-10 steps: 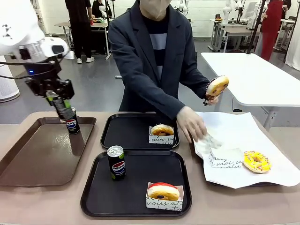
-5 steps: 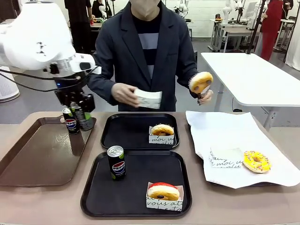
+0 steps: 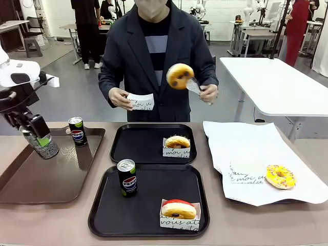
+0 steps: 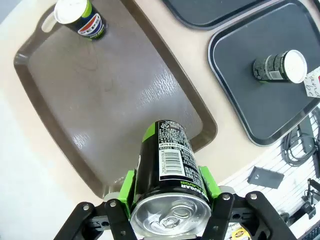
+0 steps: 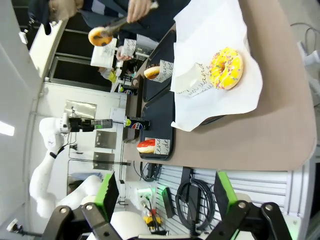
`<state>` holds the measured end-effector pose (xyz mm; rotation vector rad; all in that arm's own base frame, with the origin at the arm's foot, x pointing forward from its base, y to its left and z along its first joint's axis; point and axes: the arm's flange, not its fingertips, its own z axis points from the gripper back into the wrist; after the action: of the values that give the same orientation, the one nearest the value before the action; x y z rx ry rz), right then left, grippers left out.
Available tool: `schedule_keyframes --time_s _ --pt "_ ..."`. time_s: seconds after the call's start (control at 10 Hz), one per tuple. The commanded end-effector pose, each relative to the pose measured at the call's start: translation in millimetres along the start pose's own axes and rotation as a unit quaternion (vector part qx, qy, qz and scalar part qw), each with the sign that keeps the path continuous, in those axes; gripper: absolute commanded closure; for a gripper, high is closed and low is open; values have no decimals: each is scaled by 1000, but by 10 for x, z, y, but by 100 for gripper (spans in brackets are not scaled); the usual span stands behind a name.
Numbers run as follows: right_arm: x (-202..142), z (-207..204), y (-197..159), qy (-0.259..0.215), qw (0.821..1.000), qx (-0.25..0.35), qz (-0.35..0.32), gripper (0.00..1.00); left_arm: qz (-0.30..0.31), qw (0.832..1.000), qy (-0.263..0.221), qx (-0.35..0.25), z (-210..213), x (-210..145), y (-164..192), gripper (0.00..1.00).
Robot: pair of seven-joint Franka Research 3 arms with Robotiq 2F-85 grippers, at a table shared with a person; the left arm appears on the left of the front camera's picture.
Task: Set up donuts and drinks on trays.
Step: Pick up one Pepsi coke from the Handle tray and place it on the Flat Tray without a Pepsi coke.
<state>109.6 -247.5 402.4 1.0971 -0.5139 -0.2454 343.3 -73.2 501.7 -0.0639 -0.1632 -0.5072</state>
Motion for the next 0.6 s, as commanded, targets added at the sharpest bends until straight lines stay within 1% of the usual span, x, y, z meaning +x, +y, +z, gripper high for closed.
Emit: schedule_keyframes --time_s 0.0,0.4,0.5 --pt "-74 65 3 -7 1000 10 7 0 -4 1000 2 0 -1 84 1 41" --pt "-74 65 3 -7 1000 10 7 0 -4 1000 2 0 -1 84 1 41" --pt "-74 65 3 -7 1000 10 7 0 -1 1000 6 -2 -45 35 -1 41"
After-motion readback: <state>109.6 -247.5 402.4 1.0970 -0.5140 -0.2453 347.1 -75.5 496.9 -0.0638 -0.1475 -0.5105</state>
